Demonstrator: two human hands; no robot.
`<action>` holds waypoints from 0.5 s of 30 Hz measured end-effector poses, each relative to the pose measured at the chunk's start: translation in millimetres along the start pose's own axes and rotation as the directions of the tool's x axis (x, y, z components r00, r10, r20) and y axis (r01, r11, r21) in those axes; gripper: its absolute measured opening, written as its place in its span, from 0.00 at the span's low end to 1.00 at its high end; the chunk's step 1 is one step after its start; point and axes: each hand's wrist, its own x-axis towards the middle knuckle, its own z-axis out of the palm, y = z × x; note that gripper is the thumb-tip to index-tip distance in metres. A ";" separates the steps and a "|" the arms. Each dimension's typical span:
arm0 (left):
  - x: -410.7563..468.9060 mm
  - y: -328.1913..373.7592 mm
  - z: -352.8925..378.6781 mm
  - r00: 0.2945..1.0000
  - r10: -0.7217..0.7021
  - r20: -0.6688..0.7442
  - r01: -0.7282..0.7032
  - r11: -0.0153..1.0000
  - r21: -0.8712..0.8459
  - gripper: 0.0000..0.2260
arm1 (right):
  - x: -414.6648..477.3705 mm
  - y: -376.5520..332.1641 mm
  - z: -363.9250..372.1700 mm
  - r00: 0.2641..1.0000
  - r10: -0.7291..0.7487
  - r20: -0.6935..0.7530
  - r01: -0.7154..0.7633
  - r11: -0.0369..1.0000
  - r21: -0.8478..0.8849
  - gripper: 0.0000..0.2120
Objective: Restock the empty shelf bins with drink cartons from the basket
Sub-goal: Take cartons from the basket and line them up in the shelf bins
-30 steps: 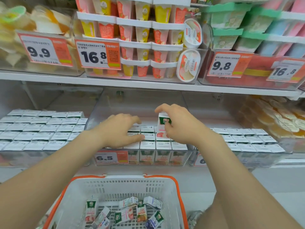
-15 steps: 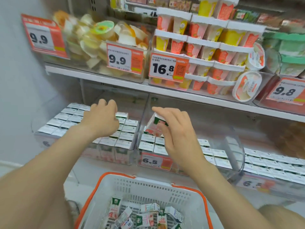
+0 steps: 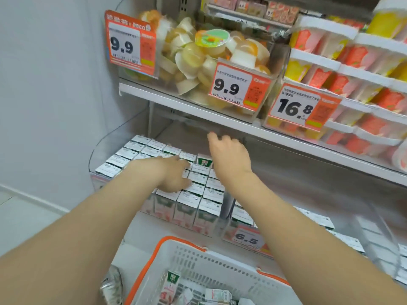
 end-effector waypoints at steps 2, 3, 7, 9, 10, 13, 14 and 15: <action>-0.7 -1.4 -0.6 1.000 0.009 0.026 -0.009 1.000 0.029 0.33 | 13.4 5.6 -0.7 0.996 0.049 0.071 -0.051 0.998 0.029 0.30; -0.6 -2.3 -0.5 1.000 0.012 0.025 -0.013 0.999 0.032 0.33 | 17.9 7.7 -2.2 0.994 0.054 0.098 -0.058 0.997 0.041 0.29; 0.5 -3.3 0.8 1.000 0.014 0.022 -0.014 0.999 0.031 0.32 | 23.2 13.6 -8.1 0.991 0.075 0.108 -0.078 0.997 0.022 0.19; 1.7 -1.0 0.5 1.000 0.013 -0.012 -0.013 1.000 0.027 0.30 | 20.1 15.0 -3.8 0.989 0.054 0.136 -0.064 0.996 0.067 0.17; 2.5 0.4 0.2 1.000 0.010 -0.028 -0.009 1.000 0.026 0.30 | 17.7 15.2 -0.8 0.986 0.041 0.160 -0.056 0.994 0.095 0.16; 4.6 7.4 0.5 0.999 0.017 -0.037 -0.015 0.999 0.030 0.30 | 8.6 13.5 5.1 0.979 0.003 0.202 -0.014 0.998 0.057 0.15; 5.4 9.8 1.4 1.000 0.020 -0.024 -0.019 0.999 0.036 0.32 | 6.5 12.0 7.7 0.980 -0.005 0.197 0.005 1.000 -0.002 0.16; 6.4 12.1 2.0 1.000 0.018 -0.009 -0.018 0.999 0.043 0.33 | 5.3 10.5 9.9 0.981 -0.009 0.196 0.023 0.997 -0.068 0.18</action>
